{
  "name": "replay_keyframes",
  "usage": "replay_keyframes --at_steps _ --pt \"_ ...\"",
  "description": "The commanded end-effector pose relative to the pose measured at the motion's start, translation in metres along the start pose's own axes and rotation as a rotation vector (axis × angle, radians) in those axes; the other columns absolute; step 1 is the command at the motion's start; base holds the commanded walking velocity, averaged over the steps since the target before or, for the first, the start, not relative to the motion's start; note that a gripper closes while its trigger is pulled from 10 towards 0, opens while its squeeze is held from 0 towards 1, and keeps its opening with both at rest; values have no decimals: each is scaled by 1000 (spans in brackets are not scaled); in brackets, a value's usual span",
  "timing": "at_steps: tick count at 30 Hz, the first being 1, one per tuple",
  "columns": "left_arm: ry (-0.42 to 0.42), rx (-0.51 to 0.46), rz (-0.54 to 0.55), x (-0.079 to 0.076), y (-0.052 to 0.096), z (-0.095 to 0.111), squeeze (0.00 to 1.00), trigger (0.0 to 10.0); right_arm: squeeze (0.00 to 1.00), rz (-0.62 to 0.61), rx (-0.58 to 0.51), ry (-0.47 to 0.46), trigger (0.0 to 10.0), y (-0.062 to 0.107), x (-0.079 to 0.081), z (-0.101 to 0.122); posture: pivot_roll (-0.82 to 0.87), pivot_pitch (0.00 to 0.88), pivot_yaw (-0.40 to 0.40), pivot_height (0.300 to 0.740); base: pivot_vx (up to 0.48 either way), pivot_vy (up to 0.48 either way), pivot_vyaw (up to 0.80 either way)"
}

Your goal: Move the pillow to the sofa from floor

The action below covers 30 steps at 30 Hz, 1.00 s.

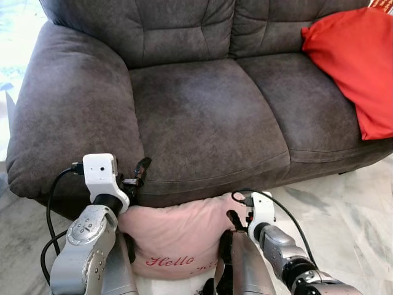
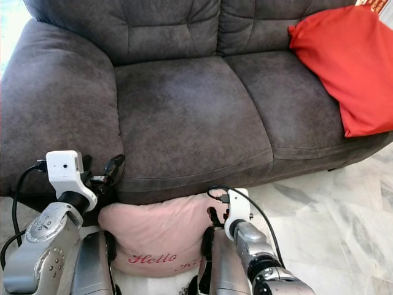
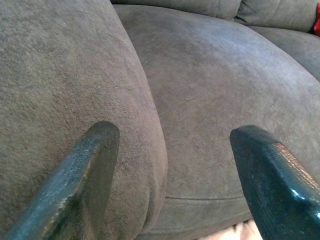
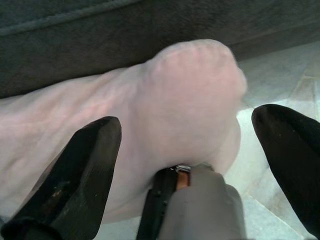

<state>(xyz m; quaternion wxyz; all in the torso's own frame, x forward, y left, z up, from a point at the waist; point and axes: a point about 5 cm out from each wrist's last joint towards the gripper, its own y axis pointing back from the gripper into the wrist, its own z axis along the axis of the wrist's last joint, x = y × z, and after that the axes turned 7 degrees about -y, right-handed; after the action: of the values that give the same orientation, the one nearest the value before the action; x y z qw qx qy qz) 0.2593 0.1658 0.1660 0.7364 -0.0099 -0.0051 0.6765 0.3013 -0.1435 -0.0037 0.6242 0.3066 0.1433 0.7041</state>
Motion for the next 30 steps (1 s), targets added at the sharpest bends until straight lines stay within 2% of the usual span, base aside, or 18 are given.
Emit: replay_keyframes --at_steps 1,3,4,5,9,11,13,14,18,21,22,24,26,27,29,30 --pt "5 56 -18 -6 5 -8 0 10000 1000 -9 22 -12 10000 1 -1 -9 208 291 -175 535 0 0 0" --pt "16 59 -9 -6 7 -8 0 10000 1000 -1 11 3 10000 0 3 -8 217 293 -180 535 0 0 0" --pt "22 66 0 -4 8 -10 0 10000 878 -3 1 19 10000 0 4 -6 223 287 -183 535 0 0 0" --pt "23 78 14 0 9 -14 0 10000 0 -3 -21 44 10000 -1 6 0 229 275 -186 535 0 0 0" --pt "0 84 23 4 9 -15 0 10000 0 -2 -64 38 10000 -2 7 11 234 254 -194 535 0 0 0" --pt "-10 72 30 7 9 -12 0 10000 0 6 -121 80 10000 -2 6 25 243 202 -199 535 0 0 0" --pt "-58 51 28 8 12 -8 0 10000 0 30 -234 112 10000 0 4 44 246 150 -200 535 0 0 0" --pt "-76 47 26 8 12 -8 0 10000 0 32 -263 111 10000 1 3 48 246 150 -200 535 0 0 0" --pt "-163 22 25 10 10 -7 0 10000 0 27 -384 107 10000 7 -6 72 254 44 -193 535 0 0 0" --pt "-233 15 29 12 16 -6 0 10000 0 -9 -524 90 10000 18 -17 89 257 0 -179 535 0 0 0" --pt "-252 17 19 13 18 -6 0 10000 0 11 -570 99 10000 22 -13 91 258 0 -166 535 0 0 0" --pt "-261 18 14 13 17 -6 0 10000 0 18 -580 101 10000 22 -11 92 259 0 -163 535 0 0 0" --pt "-282 22 -3 16 16 -6 0 10000 0 52 -635 99 10000 24 3 95 271 0 -134 535 0 0 0" --pt "-282 22 -3 16 16 -6 0 10000 0 52 -635 99 10000 24 3 95 271 0 -134 535 0 0 0" --pt "-327 1 -23 12 24 5 0 10000 0 101 -698 117 10000 34 20 91 273 0 -106 535 0 0 0" --pt "-327 1 -23 12 24 5 0 10000 0 101 -698 117 10000 34 20 91 273 0 -106 535 0 0 0"
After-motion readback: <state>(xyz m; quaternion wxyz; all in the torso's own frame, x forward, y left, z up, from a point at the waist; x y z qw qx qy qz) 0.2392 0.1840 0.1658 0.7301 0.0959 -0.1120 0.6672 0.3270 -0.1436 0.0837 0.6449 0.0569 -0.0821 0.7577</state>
